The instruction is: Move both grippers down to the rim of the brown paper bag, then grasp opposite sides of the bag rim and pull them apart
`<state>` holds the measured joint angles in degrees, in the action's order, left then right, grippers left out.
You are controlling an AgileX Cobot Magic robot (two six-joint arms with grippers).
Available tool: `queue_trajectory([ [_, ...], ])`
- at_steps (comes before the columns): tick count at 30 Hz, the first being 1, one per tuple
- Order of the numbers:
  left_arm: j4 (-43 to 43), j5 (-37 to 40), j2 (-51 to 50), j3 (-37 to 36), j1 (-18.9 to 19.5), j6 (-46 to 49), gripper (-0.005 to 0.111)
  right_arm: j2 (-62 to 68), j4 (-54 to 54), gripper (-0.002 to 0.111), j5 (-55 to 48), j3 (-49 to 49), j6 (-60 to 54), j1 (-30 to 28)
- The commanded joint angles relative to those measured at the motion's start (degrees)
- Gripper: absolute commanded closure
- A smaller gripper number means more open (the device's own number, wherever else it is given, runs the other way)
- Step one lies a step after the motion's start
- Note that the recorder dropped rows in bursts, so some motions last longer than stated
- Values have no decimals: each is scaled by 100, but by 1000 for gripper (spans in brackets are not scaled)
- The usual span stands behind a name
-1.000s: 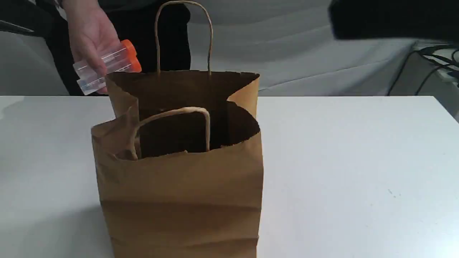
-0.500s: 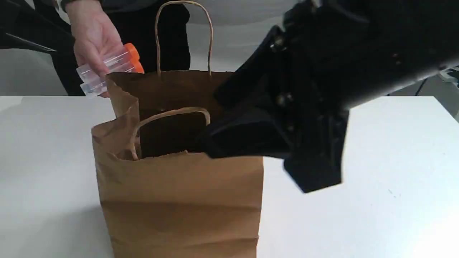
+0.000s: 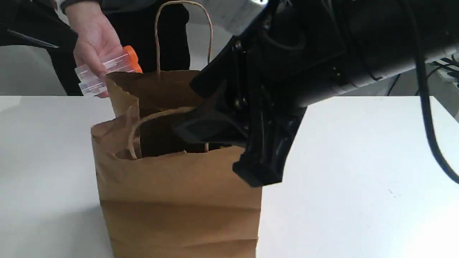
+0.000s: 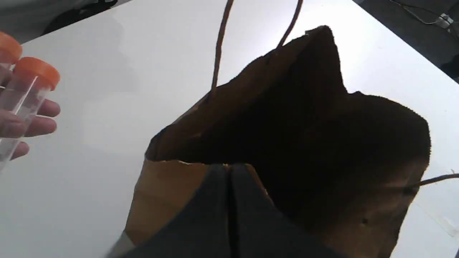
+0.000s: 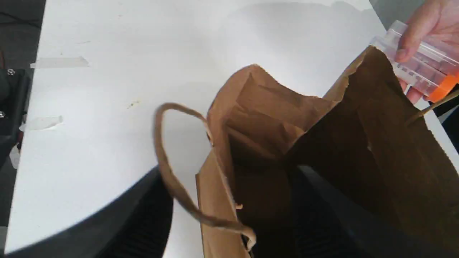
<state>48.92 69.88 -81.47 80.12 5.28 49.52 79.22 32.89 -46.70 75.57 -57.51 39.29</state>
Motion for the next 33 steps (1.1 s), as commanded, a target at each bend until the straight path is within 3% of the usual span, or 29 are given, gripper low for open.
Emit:
queue_trajectory([
  [1,146,8,3,26,8,54,107,79,-108,72,-95,20,49,13],
  [3,146,8,3,26,8,54,107,131,-212,81,-239,20,77,13],
  [6,146,8,3,26,8,54,107,218,-529,108,-304,20,245,13],
  [12,127,8,-136,26,-16,59,104,229,-599,108,-288,20,254,13],
  [24,319,8,-510,26,-26,59,81,229,-599,108,-288,20,650,13],
  [33,232,8,-510,26,-180,59,80,229,-599,108,-288,20,663,13],
])
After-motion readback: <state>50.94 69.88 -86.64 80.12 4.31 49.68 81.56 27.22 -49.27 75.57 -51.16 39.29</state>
